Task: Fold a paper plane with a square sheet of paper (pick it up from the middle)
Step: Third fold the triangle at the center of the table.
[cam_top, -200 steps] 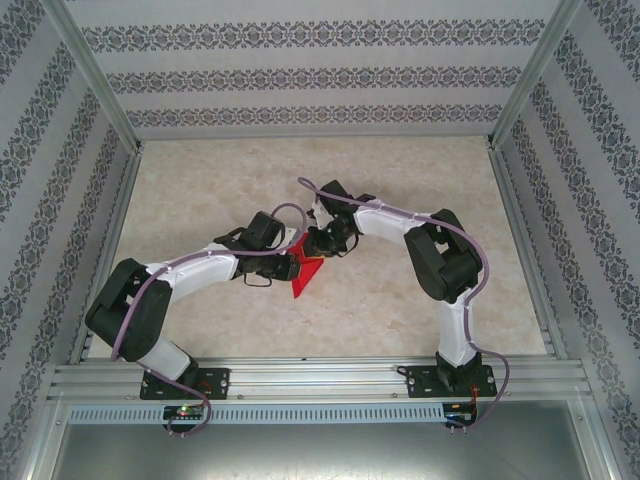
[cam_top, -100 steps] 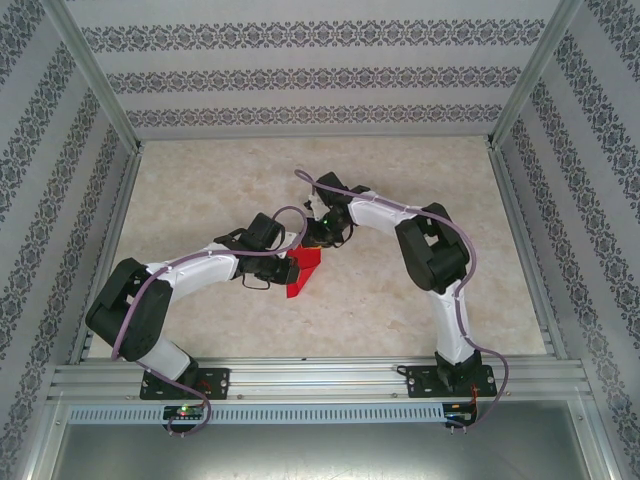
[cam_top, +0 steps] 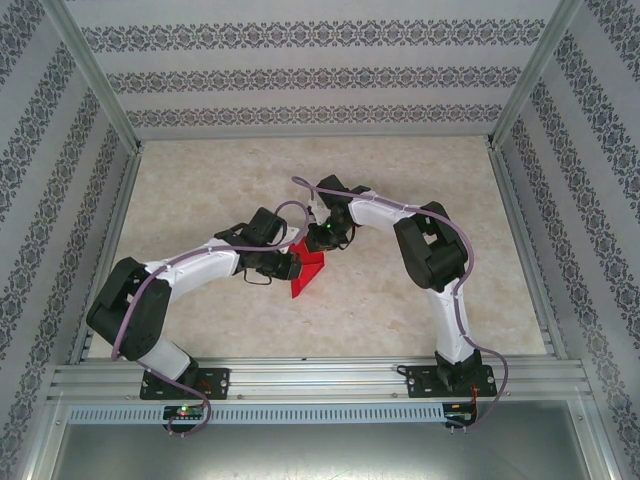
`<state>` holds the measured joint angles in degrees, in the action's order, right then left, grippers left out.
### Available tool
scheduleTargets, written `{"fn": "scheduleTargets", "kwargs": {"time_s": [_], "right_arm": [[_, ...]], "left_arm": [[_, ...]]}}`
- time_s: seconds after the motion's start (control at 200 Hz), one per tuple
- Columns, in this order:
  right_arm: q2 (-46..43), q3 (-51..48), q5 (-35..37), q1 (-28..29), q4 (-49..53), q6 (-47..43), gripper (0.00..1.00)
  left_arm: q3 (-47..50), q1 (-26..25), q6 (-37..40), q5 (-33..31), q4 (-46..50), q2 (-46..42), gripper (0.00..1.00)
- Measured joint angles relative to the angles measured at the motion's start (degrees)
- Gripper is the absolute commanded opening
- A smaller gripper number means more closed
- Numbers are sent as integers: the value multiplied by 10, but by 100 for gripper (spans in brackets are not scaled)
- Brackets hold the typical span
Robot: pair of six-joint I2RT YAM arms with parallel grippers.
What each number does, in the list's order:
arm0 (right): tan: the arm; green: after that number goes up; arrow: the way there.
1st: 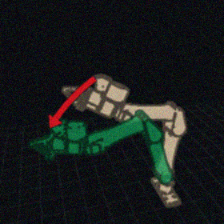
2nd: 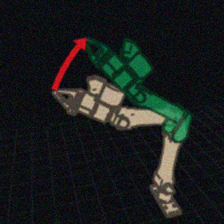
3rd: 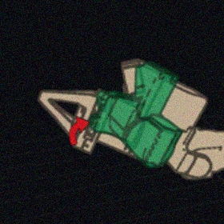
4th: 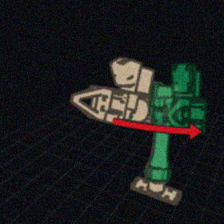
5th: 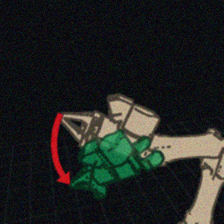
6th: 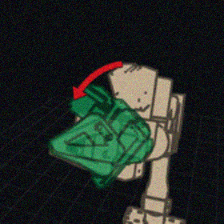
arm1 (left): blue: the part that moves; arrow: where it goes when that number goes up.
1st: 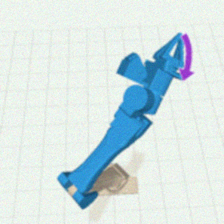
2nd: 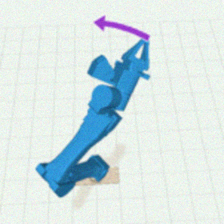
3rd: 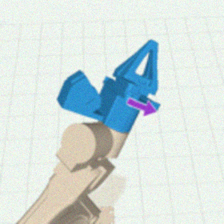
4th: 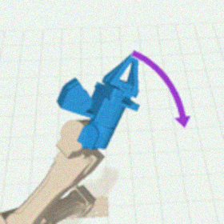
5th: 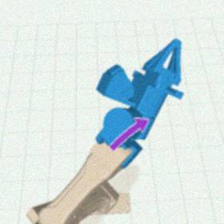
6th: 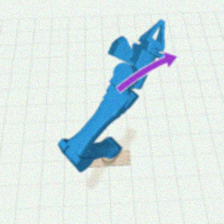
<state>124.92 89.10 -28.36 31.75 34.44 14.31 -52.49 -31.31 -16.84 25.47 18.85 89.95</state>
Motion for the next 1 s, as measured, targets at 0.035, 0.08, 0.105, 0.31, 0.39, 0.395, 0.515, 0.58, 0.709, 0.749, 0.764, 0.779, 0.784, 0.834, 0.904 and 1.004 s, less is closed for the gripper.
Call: {"fn": "scheduleTargets", "kwargs": {"time_s": [0.035,0.08,0.105,0.31,0.39,0.395,0.515,0.58,0.709,0.749,0.764,0.779,0.784,0.834,0.904,1.004], "right_arm": [[0,0,-1,0,1,-3,17],[0,0,-2,0,1,-7,17],[0,0,-2,0,1,-8,18],[-7,-12,-7,0,-2,-8,19],[-8,-14,-9,0,-1,-8,19],[-8,-14,-9,0,-1,-8,19],[-10,-16,-10,0,-2,-8,19],[-11,-20,-11,0,-4,-8,19],[-12,-23,-13,0,-7,-8,19],[-12,-23,-13,0,-7,-8,19],[-12,-23,-13,0,-7,-8,19],[-12,-23,-13,0,-7,-7,19],[-12,-23,-13,0,-7,-7,19],[-12,-23,-13,0,-7,-7,20],[-12,-23,-13,0,-8,-6,20],[-12,-23,-13,0,-8,-6,20]], "left_arm": [[-3,1,0,0,1,5,0],[-6,2,1,0,1,12,0],[-6,3,1,0,1,16,0],[-6,4,0,-18,9,37,0],[-6,4,-1,-28,9,41,0],[-6,4,-1,-29,9,41,0],[-7,4,-3,-49,10,52,0],[-7,5,-3,-52,10,60,0],[-8,7,-3,-57,10,71,0],[-9,7,-3,-59,10,72,0],[-10,7,-3,-61,10,73,0],[-12,7,-3,-61,10,73,0],[-12,7,-3,-61,10,73,0],[-16,7,-3,-63,10,75,1],[-17,7,-3,-63,9,76,1],[-18,7,-3,-62,9,77,1]]}}
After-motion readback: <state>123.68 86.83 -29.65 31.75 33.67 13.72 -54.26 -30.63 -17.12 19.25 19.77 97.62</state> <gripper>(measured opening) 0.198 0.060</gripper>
